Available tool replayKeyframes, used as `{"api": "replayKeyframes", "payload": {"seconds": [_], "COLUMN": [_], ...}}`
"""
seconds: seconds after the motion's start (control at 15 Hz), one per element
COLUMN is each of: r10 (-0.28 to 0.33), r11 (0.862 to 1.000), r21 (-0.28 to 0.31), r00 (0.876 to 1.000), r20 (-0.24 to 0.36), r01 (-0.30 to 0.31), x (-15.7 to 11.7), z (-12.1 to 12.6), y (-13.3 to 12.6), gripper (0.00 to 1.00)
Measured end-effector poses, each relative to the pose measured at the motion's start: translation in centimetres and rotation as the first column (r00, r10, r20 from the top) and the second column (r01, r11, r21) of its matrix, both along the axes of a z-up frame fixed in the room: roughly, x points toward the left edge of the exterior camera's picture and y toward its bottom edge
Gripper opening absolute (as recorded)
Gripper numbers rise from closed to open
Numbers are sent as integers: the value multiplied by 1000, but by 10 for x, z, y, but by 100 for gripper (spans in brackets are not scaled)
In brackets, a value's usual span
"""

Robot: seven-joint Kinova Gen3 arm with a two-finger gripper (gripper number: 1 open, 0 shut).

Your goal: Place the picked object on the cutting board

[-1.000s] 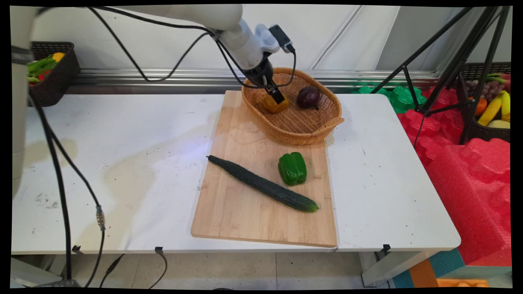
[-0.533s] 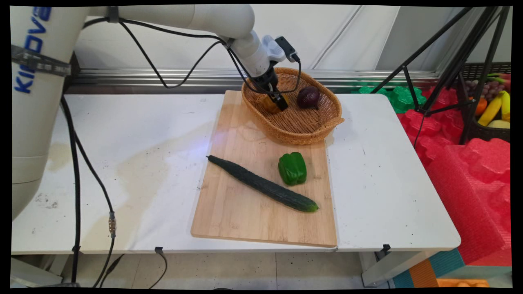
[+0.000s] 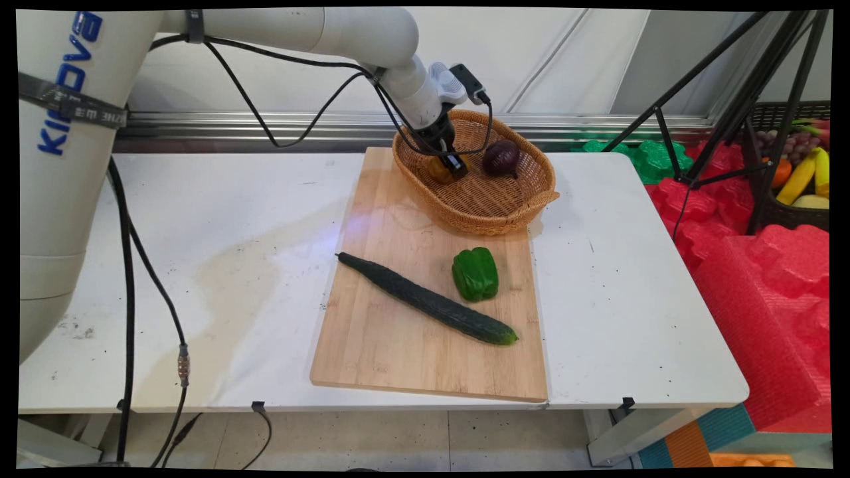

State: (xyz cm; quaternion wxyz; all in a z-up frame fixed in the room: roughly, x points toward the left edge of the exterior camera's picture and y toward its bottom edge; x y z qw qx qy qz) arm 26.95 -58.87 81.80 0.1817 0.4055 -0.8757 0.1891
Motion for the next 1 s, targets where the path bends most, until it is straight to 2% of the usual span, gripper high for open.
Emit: {"api": "replayKeyframes", "payload": {"seconds": [0.27,0.53,0.8,1.0], "r10": [8,27,44,37], "r11": [999,995,988,991], "r21": [-33,-100,-143,-129], "r00": [1000,999,998,998], "r20": [-10,-33,-46,-46], "r01": [-9,-30,-50,-43], "x": [-1,-1,4,10], "z": [14,49,83,96], "y": [8,27,69,110], "gripper": [0,0,0,0]}}
